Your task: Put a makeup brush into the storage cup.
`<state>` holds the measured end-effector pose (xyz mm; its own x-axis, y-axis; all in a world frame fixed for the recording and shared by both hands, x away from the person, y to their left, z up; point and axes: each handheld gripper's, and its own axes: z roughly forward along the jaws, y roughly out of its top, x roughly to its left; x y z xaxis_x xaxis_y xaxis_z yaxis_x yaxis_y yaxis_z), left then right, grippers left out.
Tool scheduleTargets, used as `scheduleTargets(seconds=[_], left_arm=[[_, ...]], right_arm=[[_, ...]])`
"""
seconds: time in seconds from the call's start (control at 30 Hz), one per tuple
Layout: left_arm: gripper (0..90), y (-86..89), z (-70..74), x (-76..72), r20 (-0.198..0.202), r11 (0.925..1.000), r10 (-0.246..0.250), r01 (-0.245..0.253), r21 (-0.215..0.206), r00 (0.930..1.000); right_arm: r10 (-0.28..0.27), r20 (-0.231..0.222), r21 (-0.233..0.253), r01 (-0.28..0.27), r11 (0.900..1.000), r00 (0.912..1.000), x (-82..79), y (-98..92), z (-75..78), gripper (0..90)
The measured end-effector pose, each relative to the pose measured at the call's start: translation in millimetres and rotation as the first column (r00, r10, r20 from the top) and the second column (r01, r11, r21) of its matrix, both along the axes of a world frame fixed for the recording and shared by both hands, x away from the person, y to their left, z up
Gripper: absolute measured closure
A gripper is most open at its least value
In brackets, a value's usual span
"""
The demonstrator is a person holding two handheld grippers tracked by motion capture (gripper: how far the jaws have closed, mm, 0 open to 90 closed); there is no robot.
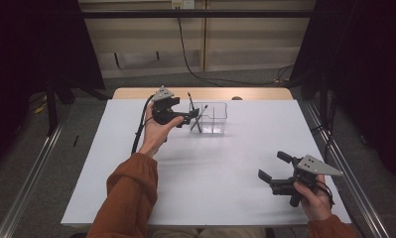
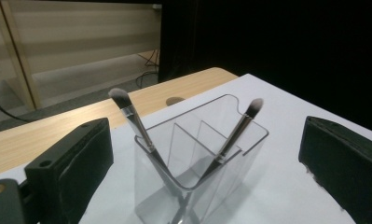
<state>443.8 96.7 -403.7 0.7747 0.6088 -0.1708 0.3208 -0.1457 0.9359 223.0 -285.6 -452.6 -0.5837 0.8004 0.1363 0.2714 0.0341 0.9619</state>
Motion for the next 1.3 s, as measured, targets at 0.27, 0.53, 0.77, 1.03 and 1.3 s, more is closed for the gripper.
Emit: scheduleTargets(seconds=[0.27,0.53,0.77,1.03,1.3], left_arm=[[2.7,10.4,7.2,-13.1,0.031,0.9999,0.008,-0.008,0.007,0.9995],[2.5,21.5,8.3,-28.0,0.056,0.9995,0.03,-0.031,0.009,0.998],[2.5,37.0,15.5,-41.7,0.078,0.9991,0.039,-0.04,0.011,0.9962],[2.5,52.2,15.7,-64.2,0.086,0.9992,0.03,-0.032,0.023,0.9959],[2.5,66.4,17.8,-88.2,0.095,0.9997,0.025,-0.024,-0.006,0.9952]], right_arm=[[0.001,0.005,-0.002,-0.001,1.0,1.0,-2.0,1.0,1.3,0.0],[-0.008,0.008,-0.01,0.008,1.0,0.9999,-5.1,1.0,2.2,0.0],[-0.017,0.008,-0.01,0.017,1.0,0.9998,-6.2,-0.6,2.2,0.0],[-0.024,0.018,-0.006,0.024,1.0,0.9995,-6.9,-1.6,3.1,0.0],[-0.027,0.022,-0.013,0.027,1.0,0.9994,-6.6,-1.4,3.2,0.0]])
